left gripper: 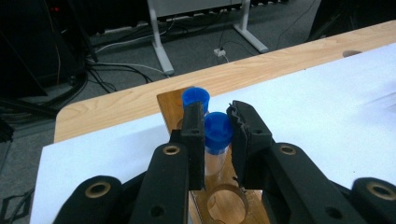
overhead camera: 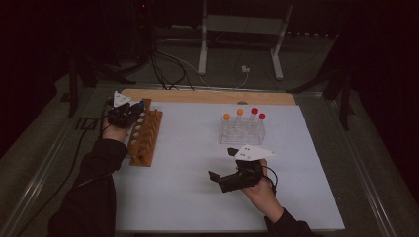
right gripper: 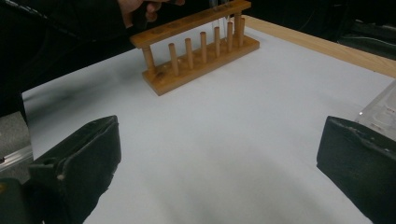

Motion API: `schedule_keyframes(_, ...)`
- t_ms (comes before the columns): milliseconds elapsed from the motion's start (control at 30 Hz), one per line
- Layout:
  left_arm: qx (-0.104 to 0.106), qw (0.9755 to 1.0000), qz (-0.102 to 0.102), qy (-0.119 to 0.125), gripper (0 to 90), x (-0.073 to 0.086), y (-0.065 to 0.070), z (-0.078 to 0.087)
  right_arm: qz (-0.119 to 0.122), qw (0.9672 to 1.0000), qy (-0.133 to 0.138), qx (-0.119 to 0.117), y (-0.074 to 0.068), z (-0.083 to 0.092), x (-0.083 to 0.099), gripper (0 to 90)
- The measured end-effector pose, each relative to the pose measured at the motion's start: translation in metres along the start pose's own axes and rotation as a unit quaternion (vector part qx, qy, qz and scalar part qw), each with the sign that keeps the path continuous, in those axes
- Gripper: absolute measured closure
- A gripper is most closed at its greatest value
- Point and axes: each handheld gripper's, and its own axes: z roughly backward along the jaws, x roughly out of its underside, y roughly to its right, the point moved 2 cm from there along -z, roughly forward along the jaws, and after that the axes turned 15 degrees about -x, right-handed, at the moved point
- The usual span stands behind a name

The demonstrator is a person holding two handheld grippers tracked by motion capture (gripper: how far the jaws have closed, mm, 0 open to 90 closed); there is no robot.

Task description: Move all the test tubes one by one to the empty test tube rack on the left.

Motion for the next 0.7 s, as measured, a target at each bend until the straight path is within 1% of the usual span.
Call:
schedule_keyframes(167, -0.003, 1.0, -0.007, -0.006, 77.5, 0.0001, 0.0011, -0.0009, -0.002, 1.0, -0.001, 0.001, 0.0005, -0.0003, 0.0003, 0.0)
schedule_keyframes(333, -0.006, 0.9997, -0.021, -0.014, 77.3, -0.0027, 0.0026, -0.0017, -0.003, 1.0, -0.001, 0.001, 0.001, -0.0004, 0.0003, 0.0)
schedule_keyframes(500, -0.003, 0.9996, -0.021, -0.019, 76.9, -0.0038, 0.0026, -0.0019, -0.006, 1.0, 0.0, 0.001, 0.0026, 0.0005, 0.0001, 0.0)
schedule_keyframes(600, 0.002, 0.9997, -0.013, -0.021, 75.6, -0.0036, 0.0013, -0.0001, -0.005, 1.0, 0.003, 0.002, 0.003, 0.0017, -0.0009, 0.0)
schedule_keyframes(633, 0.004, 0.9997, -0.012, -0.022, 73.8, -0.0036, 0.0011, 0.0014, -0.006, 1.0, 0.004, 0.003, 0.003, 0.0024, -0.0014, 0.0)
schedule_keyframes(700, 0.001, 0.9998, -0.008, -0.019, 64.1, -0.0042, 0.0012, 0.0061, -0.005, 1.0, 0.007, 0.005, 0.0037, 0.0038, -0.0024, 0.0)
